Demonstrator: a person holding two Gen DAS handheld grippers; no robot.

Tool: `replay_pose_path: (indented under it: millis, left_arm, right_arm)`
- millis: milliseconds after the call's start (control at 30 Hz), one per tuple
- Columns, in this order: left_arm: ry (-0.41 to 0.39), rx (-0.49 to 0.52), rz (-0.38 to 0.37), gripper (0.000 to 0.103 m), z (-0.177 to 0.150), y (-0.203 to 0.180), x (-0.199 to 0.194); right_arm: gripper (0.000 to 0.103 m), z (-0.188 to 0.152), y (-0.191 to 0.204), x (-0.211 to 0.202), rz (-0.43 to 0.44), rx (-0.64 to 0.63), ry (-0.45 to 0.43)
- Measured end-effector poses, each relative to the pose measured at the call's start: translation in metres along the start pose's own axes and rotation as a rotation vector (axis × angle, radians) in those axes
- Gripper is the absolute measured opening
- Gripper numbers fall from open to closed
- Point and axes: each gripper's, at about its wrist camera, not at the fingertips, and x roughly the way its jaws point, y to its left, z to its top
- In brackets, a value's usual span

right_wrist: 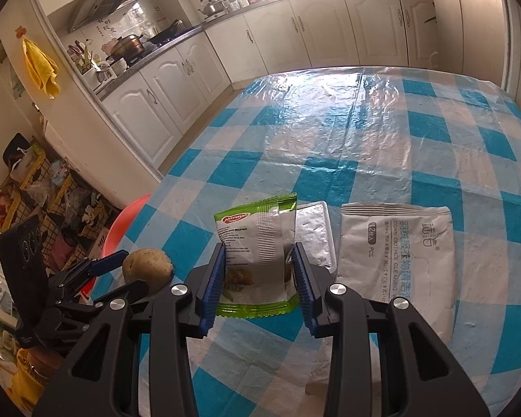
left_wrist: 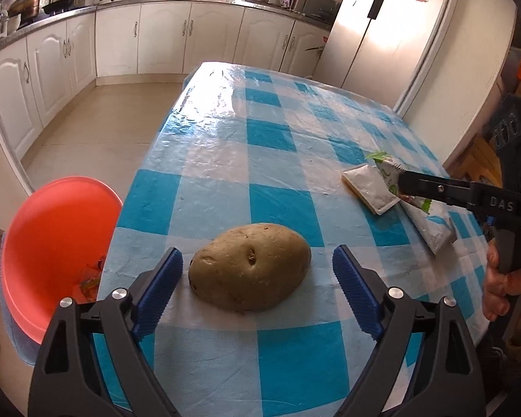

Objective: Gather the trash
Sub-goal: 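Carry the potato and snack packet to the orange bucket and release both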

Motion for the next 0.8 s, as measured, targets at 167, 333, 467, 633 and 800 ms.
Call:
replay_pose_path:
  millis: [167, 333, 467, 633, 800]
  left_arm:
    - [0.028, 0.004, 0.109, 0.089, 0.005, -0.015, 0.008]
    - [0.039, 0.057, 0.252, 0.083, 0.003, -0.031, 0.017]
    - [0.043, 0.05, 0.261, 0.079, 0.004, -0.033, 0.013]
    - [0.025, 0.002, 0.212, 0.078, 0.003, -0.025, 0.005]
    - [0.014, -0.061, 0.155, 0.078, 0.005, -0.011, -0.001]
  right_arm:
    - [0.04, -0.001, 0.002, 0.0, 0.01, -0.004, -0.001]
    - [0.04, -0.002, -0.001, 0.001, 0.017, 0.01, 0.004]
    - [0.04, -0.003, -0.006, 0.002, 0.023, 0.026, 0.008]
    - [0.04, -0.003, -0.006, 0.0, 0.022, 0.025, 0.005]
    - [0.04, -0.003, 0.005, 0.003, 0.036, -0.003, 0.015]
